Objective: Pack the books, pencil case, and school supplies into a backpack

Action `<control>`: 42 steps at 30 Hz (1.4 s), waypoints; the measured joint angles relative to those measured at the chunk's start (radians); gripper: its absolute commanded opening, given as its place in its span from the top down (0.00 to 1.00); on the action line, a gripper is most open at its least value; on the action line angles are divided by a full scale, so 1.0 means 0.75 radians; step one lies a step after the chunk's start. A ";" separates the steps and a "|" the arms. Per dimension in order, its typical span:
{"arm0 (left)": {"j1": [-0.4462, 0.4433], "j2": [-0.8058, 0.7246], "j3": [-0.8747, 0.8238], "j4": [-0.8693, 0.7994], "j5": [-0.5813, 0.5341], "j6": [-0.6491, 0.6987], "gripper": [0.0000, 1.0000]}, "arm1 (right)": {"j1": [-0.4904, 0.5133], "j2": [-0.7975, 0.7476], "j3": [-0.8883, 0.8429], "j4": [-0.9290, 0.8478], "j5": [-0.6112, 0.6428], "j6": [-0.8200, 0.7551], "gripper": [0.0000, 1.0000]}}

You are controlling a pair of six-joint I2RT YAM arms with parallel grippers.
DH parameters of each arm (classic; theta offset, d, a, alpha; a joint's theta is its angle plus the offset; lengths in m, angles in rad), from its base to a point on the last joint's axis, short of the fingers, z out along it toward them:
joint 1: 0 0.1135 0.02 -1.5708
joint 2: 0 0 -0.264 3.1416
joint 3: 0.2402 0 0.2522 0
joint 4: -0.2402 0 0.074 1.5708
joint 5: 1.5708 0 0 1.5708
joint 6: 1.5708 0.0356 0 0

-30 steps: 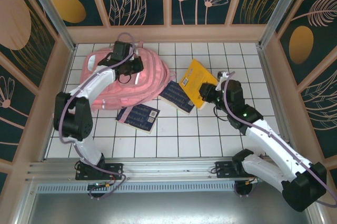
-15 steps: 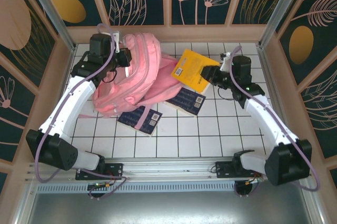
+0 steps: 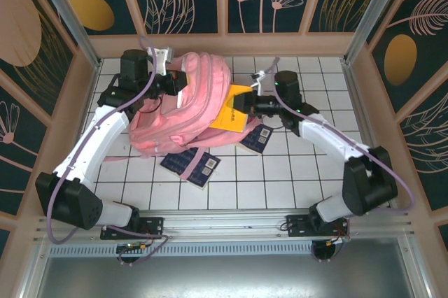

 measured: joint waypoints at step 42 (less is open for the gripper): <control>0.090 -0.125 -0.124 0.104 -0.305 -0.088 1.00 | 0.195 0.146 0.273 -0.178 0.902 -0.089 0.11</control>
